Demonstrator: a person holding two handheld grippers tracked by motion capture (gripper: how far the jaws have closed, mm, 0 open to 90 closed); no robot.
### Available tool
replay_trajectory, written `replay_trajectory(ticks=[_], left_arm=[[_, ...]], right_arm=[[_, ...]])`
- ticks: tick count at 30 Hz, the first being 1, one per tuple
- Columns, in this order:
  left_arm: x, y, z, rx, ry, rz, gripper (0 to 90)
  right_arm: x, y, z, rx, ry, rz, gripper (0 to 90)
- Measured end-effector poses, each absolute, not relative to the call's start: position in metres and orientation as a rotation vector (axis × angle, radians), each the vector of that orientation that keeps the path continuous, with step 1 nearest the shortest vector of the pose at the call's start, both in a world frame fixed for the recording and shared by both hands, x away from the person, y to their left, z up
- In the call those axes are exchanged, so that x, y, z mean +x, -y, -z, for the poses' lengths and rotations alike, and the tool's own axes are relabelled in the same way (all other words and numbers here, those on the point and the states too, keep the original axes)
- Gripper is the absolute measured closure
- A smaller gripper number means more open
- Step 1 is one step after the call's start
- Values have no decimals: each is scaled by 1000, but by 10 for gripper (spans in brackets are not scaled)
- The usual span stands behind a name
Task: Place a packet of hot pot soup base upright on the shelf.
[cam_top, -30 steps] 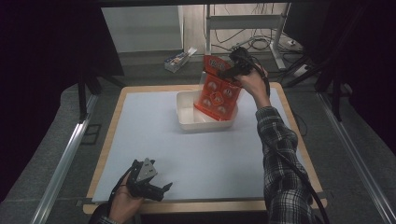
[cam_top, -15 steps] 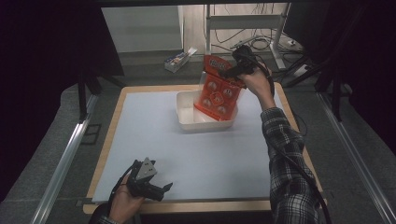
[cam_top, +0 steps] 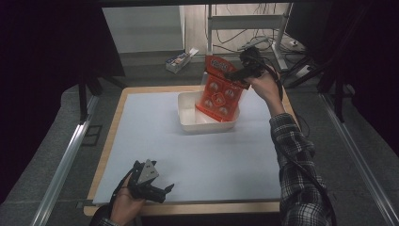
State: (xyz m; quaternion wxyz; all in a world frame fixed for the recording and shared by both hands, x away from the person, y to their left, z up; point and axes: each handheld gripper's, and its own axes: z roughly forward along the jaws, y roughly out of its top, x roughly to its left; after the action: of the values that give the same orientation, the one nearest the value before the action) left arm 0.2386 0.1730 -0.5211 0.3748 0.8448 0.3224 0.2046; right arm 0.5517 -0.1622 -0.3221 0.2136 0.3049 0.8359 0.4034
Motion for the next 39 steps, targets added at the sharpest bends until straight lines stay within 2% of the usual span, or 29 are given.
replay_trajectory(ticks=[24,39], left_arm=[[238,-172,520,2164,-835,-520,0],[237,-170,520,2172,-833,-515,3]], right_arm=[[522,187,325,840,-2313,-1158,19],[489,212,335,868,-2313,-1208,0]])
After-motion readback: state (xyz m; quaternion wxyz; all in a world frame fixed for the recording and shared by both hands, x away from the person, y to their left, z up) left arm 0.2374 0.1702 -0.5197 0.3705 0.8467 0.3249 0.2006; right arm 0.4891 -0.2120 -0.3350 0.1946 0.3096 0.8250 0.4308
